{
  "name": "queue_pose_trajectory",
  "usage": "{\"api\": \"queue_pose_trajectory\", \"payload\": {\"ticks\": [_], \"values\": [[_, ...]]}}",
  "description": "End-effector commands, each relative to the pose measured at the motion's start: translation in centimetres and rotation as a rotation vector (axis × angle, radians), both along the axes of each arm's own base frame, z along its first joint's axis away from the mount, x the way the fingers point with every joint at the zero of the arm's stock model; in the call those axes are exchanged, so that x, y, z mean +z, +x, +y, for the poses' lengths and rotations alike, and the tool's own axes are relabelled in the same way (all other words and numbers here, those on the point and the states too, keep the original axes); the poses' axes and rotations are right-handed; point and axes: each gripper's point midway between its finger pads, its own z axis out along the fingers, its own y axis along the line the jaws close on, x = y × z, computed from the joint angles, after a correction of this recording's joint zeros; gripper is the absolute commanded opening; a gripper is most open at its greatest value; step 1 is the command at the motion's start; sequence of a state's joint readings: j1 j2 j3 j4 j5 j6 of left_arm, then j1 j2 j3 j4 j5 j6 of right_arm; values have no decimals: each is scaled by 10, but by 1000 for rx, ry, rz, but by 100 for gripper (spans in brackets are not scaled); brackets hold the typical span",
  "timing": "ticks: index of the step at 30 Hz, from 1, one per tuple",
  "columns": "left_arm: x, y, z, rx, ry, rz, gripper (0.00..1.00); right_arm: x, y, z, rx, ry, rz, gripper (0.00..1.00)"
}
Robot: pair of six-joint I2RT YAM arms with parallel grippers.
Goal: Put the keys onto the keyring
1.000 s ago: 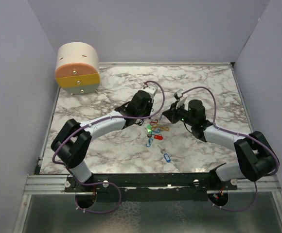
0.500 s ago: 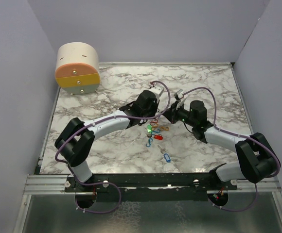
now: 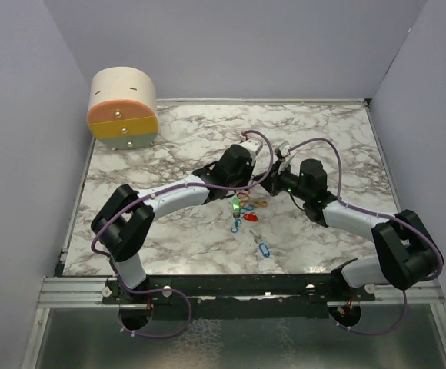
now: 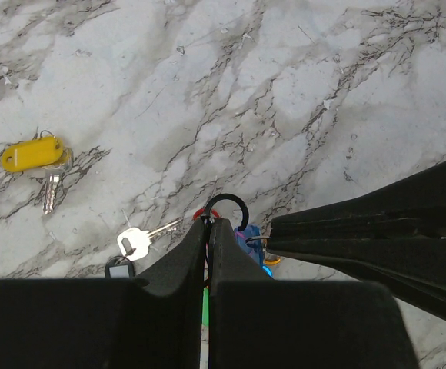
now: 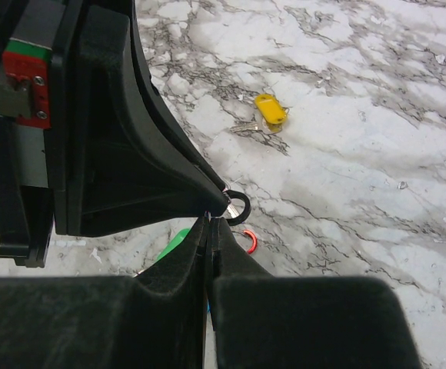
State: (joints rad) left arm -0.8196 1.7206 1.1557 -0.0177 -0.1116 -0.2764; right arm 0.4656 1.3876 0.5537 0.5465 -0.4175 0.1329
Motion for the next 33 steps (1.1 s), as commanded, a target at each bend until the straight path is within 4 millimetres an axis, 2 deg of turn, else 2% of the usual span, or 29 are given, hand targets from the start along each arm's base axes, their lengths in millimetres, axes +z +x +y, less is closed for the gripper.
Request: {"api": "queue_pose_trajectory", "payload": {"ticks": [1, 33], "values": [[12, 1, -11, -32, -22, -18, 0, 3, 1, 5, 22, 1, -28, 1], [16, -5, -12, -58, -18, -25, 0, -4, 7, 4, -10, -15, -10, 1]]}}
